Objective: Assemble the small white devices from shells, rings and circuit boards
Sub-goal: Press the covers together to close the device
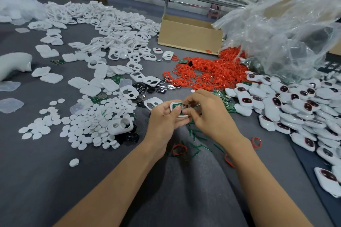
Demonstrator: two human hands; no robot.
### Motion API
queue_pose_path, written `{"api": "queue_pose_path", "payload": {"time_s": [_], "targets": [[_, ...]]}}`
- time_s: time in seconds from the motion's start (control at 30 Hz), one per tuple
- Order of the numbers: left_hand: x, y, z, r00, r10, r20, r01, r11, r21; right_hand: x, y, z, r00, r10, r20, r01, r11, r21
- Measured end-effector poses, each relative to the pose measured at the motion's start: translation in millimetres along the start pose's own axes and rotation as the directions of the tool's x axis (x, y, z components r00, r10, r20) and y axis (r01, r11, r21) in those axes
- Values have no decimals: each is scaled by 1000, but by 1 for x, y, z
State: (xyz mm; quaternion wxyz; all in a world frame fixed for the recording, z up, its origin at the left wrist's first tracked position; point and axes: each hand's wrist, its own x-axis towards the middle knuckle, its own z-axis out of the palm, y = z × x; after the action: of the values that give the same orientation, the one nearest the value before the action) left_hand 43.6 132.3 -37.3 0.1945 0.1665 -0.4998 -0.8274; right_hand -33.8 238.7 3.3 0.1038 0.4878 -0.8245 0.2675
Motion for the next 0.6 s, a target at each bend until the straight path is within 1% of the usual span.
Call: {"api": "queue_pose_path", "payload": {"time_s": [0.3, 0.6], "targets": [[0, 0, 0, 1000, -18, -1, 18, 1000, -8, -1, -1, 3, 999, 29, -18, -29, 1000, 8], [1, 1, 1, 999, -28, -38, 28, 1000, 2, -1, -2, 4, 999, 25, -27, -24, 999, 22]]}}
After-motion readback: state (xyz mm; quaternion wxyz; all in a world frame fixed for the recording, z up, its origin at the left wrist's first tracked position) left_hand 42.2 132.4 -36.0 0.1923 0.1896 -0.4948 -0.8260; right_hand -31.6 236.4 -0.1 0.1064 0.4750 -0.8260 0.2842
